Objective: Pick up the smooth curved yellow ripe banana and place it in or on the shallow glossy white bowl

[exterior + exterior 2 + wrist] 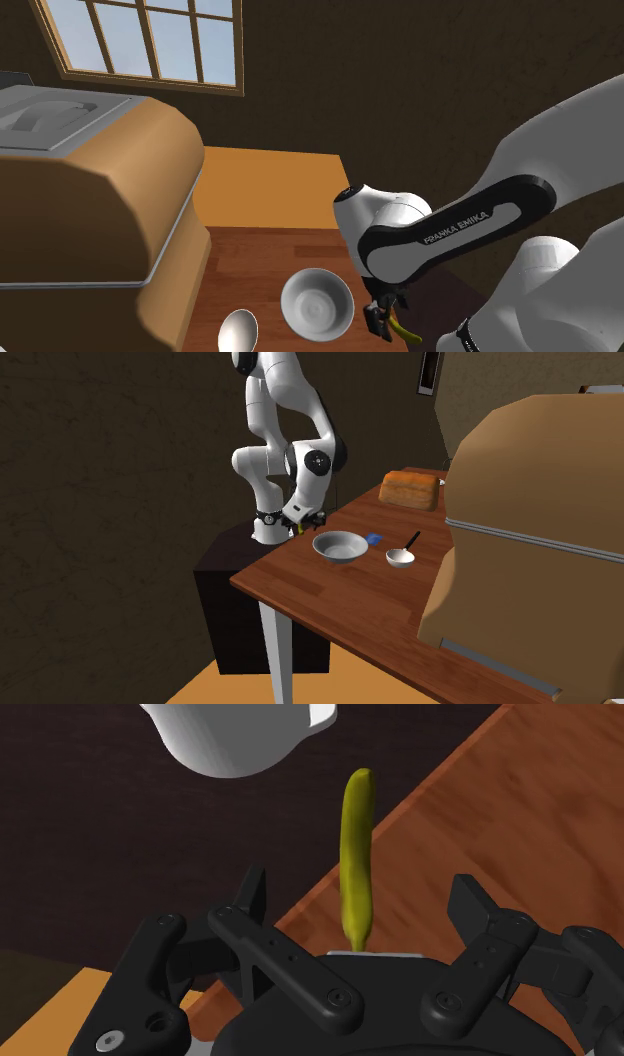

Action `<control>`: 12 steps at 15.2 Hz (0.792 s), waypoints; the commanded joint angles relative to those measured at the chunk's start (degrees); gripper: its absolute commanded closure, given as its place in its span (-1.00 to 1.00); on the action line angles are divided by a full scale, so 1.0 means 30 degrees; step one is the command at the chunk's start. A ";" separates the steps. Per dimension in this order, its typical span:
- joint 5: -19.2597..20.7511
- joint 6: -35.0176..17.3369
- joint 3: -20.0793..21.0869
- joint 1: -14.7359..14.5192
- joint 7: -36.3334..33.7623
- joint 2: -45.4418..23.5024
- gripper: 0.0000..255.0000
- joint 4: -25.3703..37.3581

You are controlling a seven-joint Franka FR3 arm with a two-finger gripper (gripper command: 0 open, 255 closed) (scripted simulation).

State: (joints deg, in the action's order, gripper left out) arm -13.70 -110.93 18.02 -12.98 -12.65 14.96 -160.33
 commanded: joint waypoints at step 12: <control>-0.0239 -0.1093 0.0150 -0.0127 0.0059 -0.0327 1.00 -0.0778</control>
State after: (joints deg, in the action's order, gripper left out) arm -15.05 -114.05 18.47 -13.40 -12.44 14.09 -162.45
